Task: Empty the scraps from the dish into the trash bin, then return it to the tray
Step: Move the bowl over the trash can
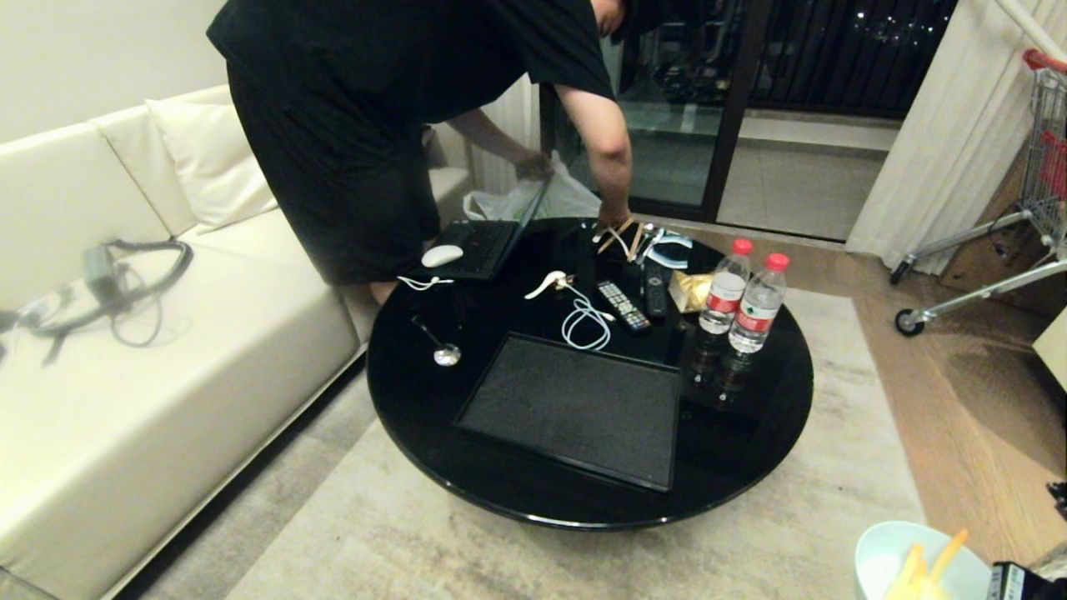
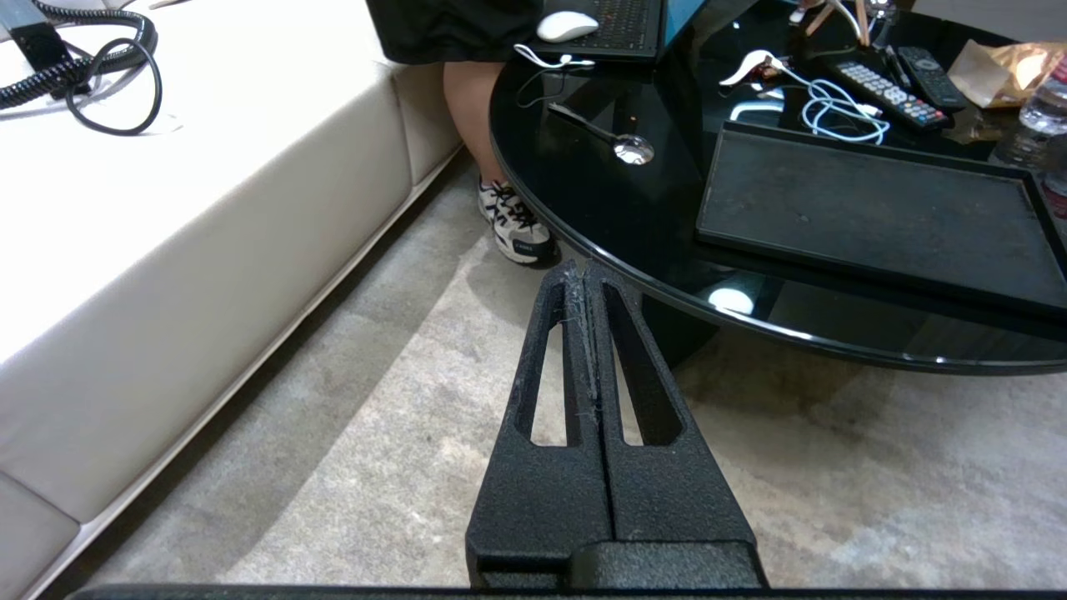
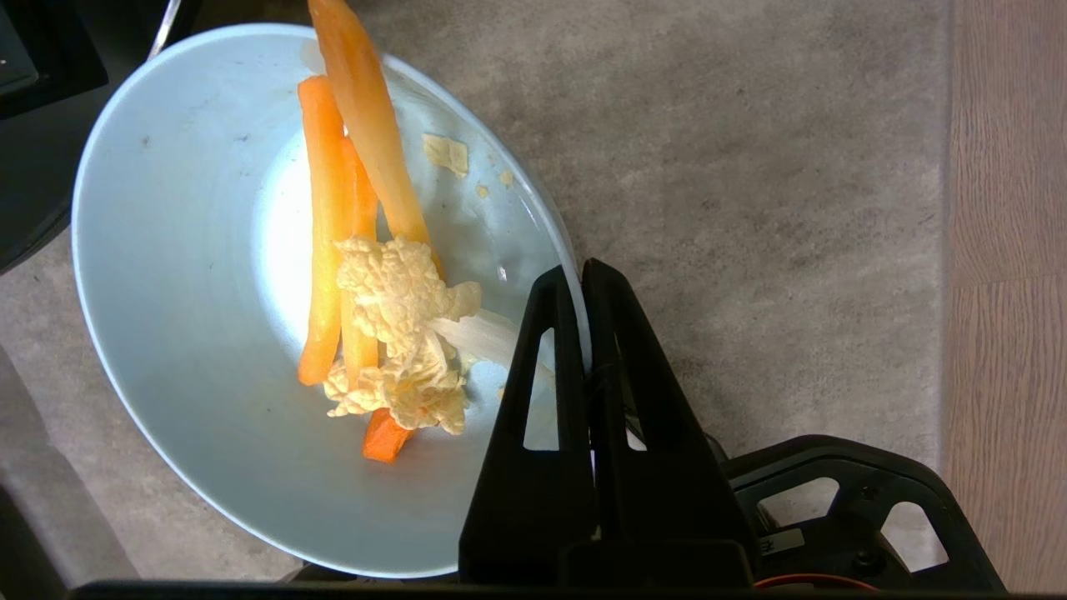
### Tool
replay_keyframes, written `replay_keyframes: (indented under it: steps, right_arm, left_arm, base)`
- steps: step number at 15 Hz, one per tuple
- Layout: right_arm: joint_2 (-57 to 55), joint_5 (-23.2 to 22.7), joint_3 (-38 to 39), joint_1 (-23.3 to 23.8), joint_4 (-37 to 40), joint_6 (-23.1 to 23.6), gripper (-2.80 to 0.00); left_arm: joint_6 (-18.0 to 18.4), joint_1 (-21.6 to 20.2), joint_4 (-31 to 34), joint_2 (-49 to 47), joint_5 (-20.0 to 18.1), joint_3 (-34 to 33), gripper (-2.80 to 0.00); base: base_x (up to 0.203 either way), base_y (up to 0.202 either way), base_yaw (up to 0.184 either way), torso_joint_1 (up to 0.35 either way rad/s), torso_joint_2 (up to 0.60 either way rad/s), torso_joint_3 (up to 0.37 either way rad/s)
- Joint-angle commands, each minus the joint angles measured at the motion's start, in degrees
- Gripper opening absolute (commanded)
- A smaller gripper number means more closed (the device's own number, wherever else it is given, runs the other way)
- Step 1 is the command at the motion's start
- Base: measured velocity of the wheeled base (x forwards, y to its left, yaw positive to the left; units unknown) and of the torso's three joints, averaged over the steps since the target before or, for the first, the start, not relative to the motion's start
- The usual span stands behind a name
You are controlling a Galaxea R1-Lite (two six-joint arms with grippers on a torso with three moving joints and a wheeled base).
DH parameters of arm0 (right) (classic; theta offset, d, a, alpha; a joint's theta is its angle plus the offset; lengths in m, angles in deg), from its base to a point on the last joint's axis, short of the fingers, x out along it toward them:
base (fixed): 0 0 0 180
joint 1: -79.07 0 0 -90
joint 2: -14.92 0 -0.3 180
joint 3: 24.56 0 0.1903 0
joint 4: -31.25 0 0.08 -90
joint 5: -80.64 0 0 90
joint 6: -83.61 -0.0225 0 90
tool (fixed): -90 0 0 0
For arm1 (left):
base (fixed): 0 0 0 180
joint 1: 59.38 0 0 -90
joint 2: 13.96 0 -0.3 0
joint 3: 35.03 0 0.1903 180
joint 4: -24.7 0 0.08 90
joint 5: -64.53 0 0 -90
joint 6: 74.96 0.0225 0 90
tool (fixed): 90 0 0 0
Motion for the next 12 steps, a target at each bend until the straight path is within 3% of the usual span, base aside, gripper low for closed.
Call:
replay_keyframes:
  steps: [1,12]
  right_arm:
    - [0.08,0.04,-0.03,-0.02,0.07,-0.12,-2.8]
    - [-1.45,0.04,-0.03,0.01,-2.57,-0.35,-2.8]
  left_arm:
    - [-0.02,0.0,-0.02,0.02,0.04,0.0,-2.8]
    - [-0.02,0.0,-0.02,0.02,0.04,0.0,-2.8]
  base:
    - [0.0,0.0,0.0,0.0,0.0,0.0]
    - [0.0,0.0,0.0,0.0,0.0,0.0]
